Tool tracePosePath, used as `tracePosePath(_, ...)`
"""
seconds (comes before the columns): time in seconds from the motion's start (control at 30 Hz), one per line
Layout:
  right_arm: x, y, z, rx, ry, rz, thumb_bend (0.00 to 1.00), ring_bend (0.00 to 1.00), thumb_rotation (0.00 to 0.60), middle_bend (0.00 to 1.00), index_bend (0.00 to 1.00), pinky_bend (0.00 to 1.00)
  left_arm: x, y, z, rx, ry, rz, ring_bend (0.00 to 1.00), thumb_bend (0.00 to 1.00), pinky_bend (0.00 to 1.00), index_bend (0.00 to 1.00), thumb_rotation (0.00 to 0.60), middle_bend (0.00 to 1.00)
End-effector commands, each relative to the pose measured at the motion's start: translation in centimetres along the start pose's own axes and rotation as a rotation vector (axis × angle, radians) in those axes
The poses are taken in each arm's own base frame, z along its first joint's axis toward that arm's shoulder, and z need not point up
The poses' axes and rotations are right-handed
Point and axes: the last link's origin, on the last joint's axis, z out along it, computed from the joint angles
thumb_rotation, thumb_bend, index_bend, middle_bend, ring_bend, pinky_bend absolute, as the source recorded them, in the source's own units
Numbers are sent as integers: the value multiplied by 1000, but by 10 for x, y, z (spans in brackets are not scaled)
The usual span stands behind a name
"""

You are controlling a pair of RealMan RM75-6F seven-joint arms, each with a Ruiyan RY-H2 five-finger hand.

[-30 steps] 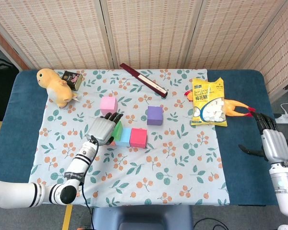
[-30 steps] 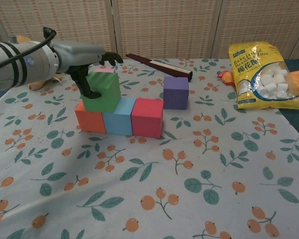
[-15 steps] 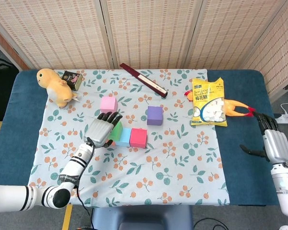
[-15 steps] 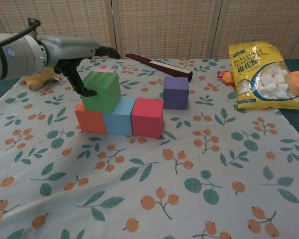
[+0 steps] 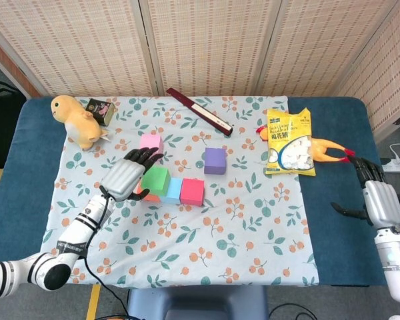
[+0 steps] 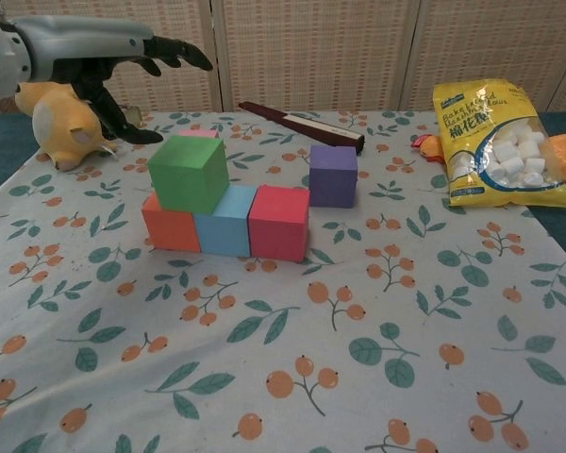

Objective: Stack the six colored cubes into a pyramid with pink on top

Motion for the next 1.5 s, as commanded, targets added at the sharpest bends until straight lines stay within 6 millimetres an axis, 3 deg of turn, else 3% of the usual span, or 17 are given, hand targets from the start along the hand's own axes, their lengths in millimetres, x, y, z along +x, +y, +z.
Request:
tracePosePath(0.03,2,-3,-1,10,0,-3,79,0,600,67,0,0,8,-13,-1,-33,-38,29,26,321,153,110,600,49)
tracePosePath(0.37,9,-6,-1,16,3,-14,78,0,600,67,0,0,-3,-18,14,-88,-126,62,0,317,131,57,600,11)
tracePosePath(0.7,10,-4,1,8,3,-11,78,0,600,67,0,0,-17,-5,28,-132,-171,75,0,317,116,10,600,0)
tracePosePath(0.83,6,-4,6,9,-32,-21,79,0,600,67,0,0,-11,-10,24,-109,-114,54,0,314,116,10,600,0)
tracePosePath(0.97,-1,-13,22,45,-112,-42,79,0,600,67,0,0,-1,-30,9,-38,-10,-10,5,313,121,53,600,6)
tracePosePath(1.13,-11,-41,48,137,-203,-65,81,0,600,67,0,8,3,-62,-15,65,56,-11,24,314,127,97,600,34)
tracePosePath(1.27,-26,-78,73,237,-261,-111,81,0,600,67,0,10,1,-84,-44,141,114,2,29,311,127,114,600,49)
tracePosePath(1.5,-62,-136,117,311,-356,-159,82,0,600,67,0,20,-12,-104,-89,200,124,42,42,309,126,169,600,81)
